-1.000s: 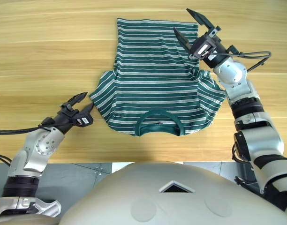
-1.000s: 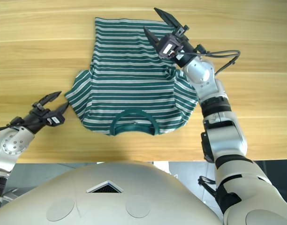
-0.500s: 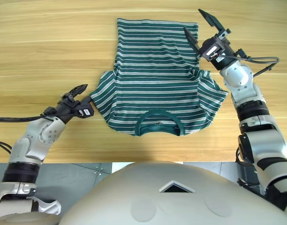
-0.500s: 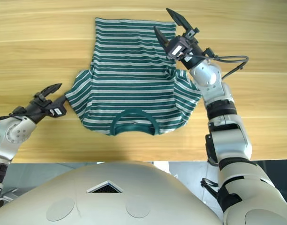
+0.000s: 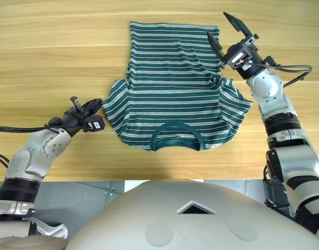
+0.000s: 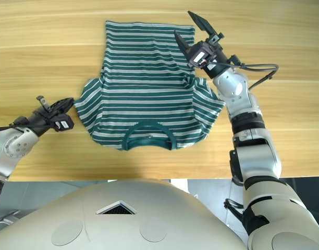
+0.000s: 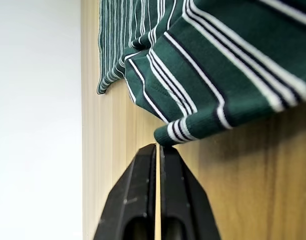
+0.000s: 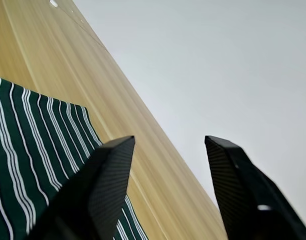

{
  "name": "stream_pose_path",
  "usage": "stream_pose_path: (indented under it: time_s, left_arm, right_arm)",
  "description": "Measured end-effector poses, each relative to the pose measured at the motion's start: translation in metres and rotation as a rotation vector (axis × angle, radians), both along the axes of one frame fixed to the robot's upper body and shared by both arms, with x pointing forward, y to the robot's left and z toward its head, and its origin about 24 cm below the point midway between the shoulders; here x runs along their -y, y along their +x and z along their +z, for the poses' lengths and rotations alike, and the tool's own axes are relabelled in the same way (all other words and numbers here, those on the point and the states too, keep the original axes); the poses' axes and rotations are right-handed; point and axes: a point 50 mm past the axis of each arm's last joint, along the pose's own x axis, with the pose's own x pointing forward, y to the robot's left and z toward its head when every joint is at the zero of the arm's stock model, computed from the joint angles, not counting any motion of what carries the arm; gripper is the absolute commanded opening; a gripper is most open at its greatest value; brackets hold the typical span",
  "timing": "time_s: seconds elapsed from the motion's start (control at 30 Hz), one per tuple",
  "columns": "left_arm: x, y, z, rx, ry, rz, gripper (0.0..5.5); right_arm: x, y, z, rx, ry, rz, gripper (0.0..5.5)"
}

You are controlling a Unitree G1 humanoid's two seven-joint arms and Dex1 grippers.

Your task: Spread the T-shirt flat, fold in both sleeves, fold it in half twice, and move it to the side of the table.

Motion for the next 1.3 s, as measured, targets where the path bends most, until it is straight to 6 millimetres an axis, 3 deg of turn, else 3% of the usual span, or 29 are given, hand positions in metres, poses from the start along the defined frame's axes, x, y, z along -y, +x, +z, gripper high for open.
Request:
stream_pose_path:
  time_s: [0.43, 0.57, 0.67, 0.83, 1.0, 1.17, 1.3]
  left_arm:
    - [0.007, 0.014, -0.002, 0.035, -0.039, 0.006, 0.01]
    - [0.008, 0.016, -0.006, 0.073, -0.079, 0.051, 0.77]
    - [0.007, 0.012, -0.007, 0.071, -0.080, 0.072, 1.33]
    - [-0.004, -0.001, -0.009, 0.068, -0.044, 0.143, 1.33]
    - [-0.017, -0.037, -0.005, 0.072, -0.056, 0.252, 1.33]
    - [-0.017, -0.055, -0.001, 0.069, -0.038, 0.275, 1.33]
    - [-0.005, -0.051, -0.004, 0.019, -0.053, 0.170, 1.33]
  right_arm:
    - [0.012, -0.006, -0.007, -0.014, 0.007, -0.046, 2.61]
    - [0.016, -0.009, -0.010, -0.026, -0.001, -0.057, 2.61]
    - [0.016, -0.010, -0.011, -0.025, -0.003, -0.054, 2.61]
    - [0.019, -0.013, -0.011, -0.024, -0.011, -0.054, 2.61]
    - [0.026, -0.020, -0.018, -0.049, -0.018, -0.070, 2.61]
    - [0.026, -0.020, -0.019, -0.062, -0.029, -0.061, 2.61]
    - [0.027, -0.021, -0.018, -0.058, -0.035, -0.056, 2.61]
